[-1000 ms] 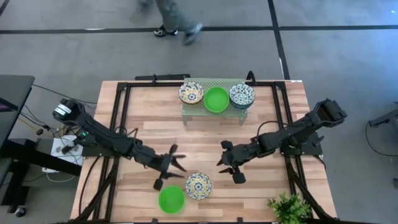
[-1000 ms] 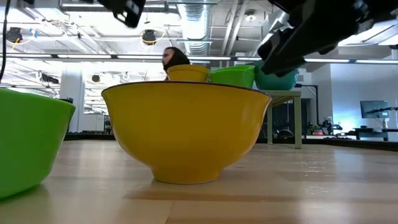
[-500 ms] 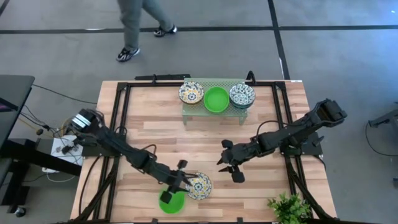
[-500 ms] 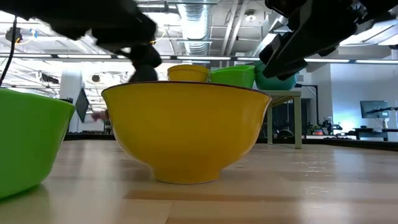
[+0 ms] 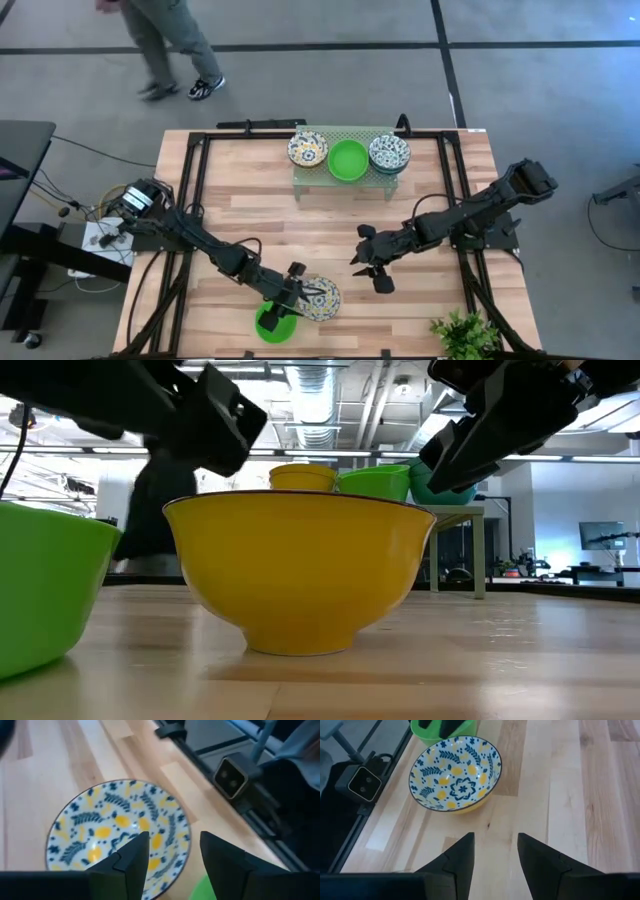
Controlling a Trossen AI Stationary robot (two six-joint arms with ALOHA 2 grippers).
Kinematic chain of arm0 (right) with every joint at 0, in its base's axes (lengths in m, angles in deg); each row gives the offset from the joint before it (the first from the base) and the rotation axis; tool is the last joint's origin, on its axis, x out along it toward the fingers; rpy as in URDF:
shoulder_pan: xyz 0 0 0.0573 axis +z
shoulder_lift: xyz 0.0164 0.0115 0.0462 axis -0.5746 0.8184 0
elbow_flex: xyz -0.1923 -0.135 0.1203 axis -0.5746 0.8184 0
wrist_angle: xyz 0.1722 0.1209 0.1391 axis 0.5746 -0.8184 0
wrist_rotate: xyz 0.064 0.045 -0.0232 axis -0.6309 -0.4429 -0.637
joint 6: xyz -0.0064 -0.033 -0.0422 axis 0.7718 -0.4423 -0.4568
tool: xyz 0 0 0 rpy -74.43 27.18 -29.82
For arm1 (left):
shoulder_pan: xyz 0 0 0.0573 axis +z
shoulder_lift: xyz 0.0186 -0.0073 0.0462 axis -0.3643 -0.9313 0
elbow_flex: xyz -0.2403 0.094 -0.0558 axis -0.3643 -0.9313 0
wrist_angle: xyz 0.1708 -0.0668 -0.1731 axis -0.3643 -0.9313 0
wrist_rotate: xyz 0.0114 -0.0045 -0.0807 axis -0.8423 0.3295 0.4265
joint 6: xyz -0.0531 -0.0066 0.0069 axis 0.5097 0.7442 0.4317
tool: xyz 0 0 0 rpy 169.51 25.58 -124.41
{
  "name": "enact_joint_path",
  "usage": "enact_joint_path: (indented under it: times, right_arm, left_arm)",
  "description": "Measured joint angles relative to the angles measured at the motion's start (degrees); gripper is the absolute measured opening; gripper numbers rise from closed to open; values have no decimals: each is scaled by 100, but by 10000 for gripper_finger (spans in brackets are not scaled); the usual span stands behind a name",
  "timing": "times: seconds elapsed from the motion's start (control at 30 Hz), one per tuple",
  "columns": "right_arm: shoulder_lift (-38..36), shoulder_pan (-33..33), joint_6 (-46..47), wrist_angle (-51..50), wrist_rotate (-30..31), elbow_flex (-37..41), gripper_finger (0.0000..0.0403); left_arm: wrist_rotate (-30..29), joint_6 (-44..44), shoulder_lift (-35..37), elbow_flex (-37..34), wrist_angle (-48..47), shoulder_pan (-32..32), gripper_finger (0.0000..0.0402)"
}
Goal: Pick & Place Mini bowls
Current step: Stack the yellow bowl on the yellow bowl on the shelf
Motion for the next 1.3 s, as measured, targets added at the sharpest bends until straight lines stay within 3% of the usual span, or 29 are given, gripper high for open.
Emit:
enact_joint_path:
  times: [0.63, 0.93, 1.0, 1.13, 1.3]
  right_arm:
    - [0, 0, -1, -35, 2, 0, 144]
    - [0, 0, -1, -50, 2, 0, 142]
    - [0, 0, -1, -50, 2, 0, 144]
    - [0, 0, -1, -68, 2, 0, 146]
    - [0, 0, -2, -79, 2, 0, 143]
  left_arm:
    - [-185, -195, -404, 0, -489, 210, 136]
    - [-268, -230, -388, 10, -428, 262, 34]
    - [-345, -213, -298, 17, -415, 268, 14]
    - [-798, -166, 88, -32, -697, 227, 18]
    - [-1755, -325, 1254, 2, -1156, 238, 16]
